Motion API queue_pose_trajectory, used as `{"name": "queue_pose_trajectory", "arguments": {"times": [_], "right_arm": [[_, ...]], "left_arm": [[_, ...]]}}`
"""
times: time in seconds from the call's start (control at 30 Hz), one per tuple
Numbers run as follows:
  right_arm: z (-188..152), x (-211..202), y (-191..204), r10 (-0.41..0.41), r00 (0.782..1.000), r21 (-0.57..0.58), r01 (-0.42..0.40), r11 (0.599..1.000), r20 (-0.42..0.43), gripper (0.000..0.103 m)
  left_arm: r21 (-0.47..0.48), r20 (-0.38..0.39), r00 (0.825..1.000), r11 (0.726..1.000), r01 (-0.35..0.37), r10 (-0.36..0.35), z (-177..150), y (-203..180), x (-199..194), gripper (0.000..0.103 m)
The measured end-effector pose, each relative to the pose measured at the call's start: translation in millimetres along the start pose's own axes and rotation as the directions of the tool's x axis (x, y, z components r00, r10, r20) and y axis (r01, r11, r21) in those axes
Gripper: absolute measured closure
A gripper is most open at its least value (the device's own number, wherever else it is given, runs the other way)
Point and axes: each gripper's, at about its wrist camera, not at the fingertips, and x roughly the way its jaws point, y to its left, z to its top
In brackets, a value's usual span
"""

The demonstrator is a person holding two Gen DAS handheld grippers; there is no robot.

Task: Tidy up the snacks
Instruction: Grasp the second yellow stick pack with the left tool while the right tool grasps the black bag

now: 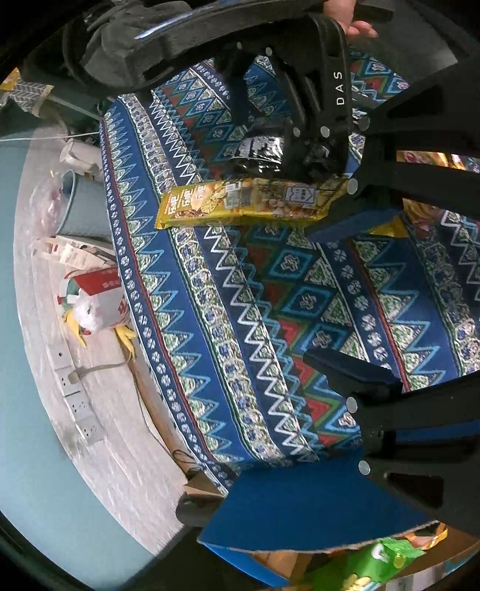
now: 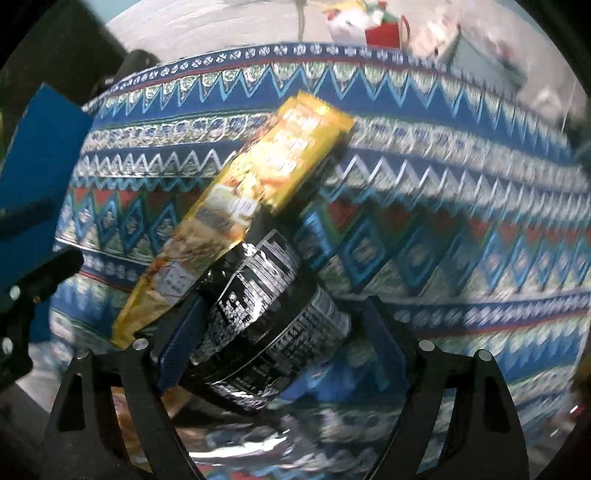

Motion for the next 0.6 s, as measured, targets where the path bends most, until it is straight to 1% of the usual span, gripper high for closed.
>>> {"name": "queue_pose_trajectory", "arguments": {"times": [0.1,0.17,0.23,0.27,0.3,0.33,0.4,0.47,0.53,0.6], "right_arm": [[4.0,1.0,-5.6,-0.077,0.997,-0.040,0.077,0.996,-0.001,0.019],[5.1,2.5,-15.2,-0.149,0.989,-0.071,0.148,0.986,-0.006,0.020],[2.8,5.1,-27.0,-0.223,0.975,-0.092,0.221,0.971,-0.006,0.020],[1.4,5.3,-34.0,-0.232,0.973,-0.086,0.231,0.969,-0.007,0.020],[1.1,5.5,-40.1,-0.234,0.972,-0.072,0.232,0.970,-0.009,0.020],[0.8,3.7,-48.6,-0.227,0.974,-0.049,0.226,0.973,-0.008,0.020],[-0.3,-5.2,-63.0,-0.215,0.977,-0.009,0.215,0.977,0.007,0.020],[0.0,-18.3,-76.8,-0.187,0.982,0.052,0.185,0.981,0.032,0.019],[1.9,-26.3,-78.8,-0.141,0.989,0.124,0.133,0.983,0.052,0.019],[-3.4,-31.1,-85.7,-0.102,0.993,0.192,0.090,0.977,0.054,0.018]], "left_arm": [[0.020,-0.012,1.000,1.000,0.000,0.000,7.2,-9.5,6.9,0.042],[0.032,-0.019,1.000,0.999,0.003,-0.003,11.1,-15.2,10.1,0.042],[0.043,-0.027,1.000,0.999,0.013,-0.012,16.0,-22.6,13.3,0.042],[0.048,-0.030,0.999,0.999,0.018,-0.017,18.4,-26.7,14.4,0.042],[0.052,-0.032,0.999,0.998,0.021,-0.020,20.3,-30.2,15.2,0.042],[0.058,-0.035,0.999,0.998,0.027,-0.025,22.8,-34.5,16.4,0.037],[0.072,-0.037,0.999,0.997,0.039,-0.036,27.8,-42.7,18.7,0.033],[0.082,-0.043,0.998,0.996,0.047,-0.044,31.9,-48.4,21.1,0.033],[0.085,-0.057,0.997,0.995,0.058,-0.053,36.4,-54.8,25.0,0.033],[0.084,-0.068,0.996,0.994,0.071,-0.065,39.5,-58.2,29.1,0.032]]}}
